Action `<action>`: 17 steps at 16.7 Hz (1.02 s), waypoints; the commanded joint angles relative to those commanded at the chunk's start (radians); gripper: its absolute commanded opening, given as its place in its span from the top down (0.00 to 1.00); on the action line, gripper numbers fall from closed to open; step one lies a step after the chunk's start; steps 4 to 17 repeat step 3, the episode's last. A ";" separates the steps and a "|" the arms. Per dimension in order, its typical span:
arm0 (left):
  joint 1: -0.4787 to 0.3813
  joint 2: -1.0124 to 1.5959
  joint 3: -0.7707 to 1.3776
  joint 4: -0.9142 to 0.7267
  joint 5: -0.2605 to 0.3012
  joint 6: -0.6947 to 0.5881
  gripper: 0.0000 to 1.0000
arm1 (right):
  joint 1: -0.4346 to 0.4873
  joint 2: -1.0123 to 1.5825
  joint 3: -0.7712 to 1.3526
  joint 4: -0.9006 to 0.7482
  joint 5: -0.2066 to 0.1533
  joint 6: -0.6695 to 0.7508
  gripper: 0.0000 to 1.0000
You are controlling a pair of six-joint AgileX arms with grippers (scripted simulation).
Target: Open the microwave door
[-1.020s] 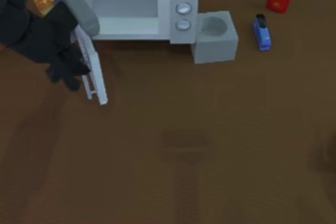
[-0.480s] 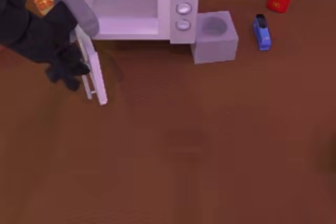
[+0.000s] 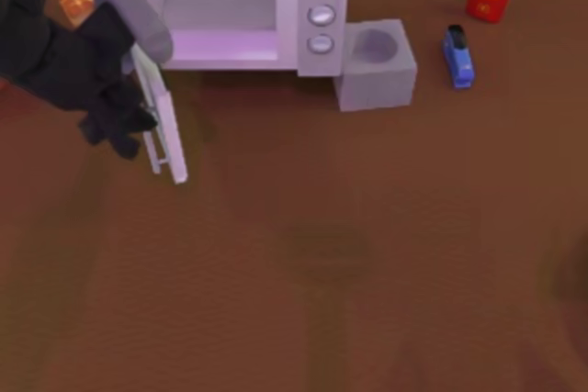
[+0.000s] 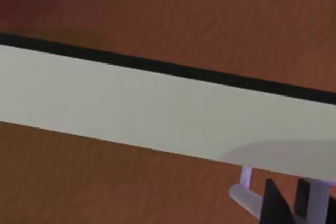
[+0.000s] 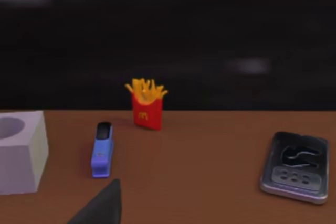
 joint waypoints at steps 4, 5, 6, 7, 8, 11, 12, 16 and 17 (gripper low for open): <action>0.000 0.000 0.000 0.000 0.000 0.000 1.00 | 0.000 0.000 0.000 0.000 0.000 0.000 0.00; 0.000 0.000 0.000 0.000 0.000 0.000 1.00 | 0.000 0.000 0.000 0.000 0.000 0.000 0.00; 0.000 0.000 0.000 0.000 0.000 0.000 1.00 | 0.000 0.000 0.000 0.000 0.000 0.000 0.00; 0.000 0.000 0.000 0.000 0.000 0.000 1.00 | 0.000 0.000 0.000 0.000 0.000 0.000 0.00; 0.000 0.000 0.000 0.000 0.000 0.000 1.00 | 0.000 0.000 0.000 0.000 0.000 0.000 0.00; 0.000 0.000 0.000 0.000 0.000 0.000 1.00 | 0.000 0.000 0.000 0.000 0.000 0.000 0.00; 0.000 0.000 0.000 0.000 0.000 0.000 1.00 | 0.000 0.000 0.000 0.000 0.000 0.000 0.00; 0.000 0.000 0.000 0.000 0.000 0.000 1.00 | 0.000 0.000 0.000 0.000 0.000 0.000 0.00; 0.000 0.000 0.000 0.000 0.000 0.000 1.00 | 0.000 0.000 0.000 0.000 0.000 0.000 0.00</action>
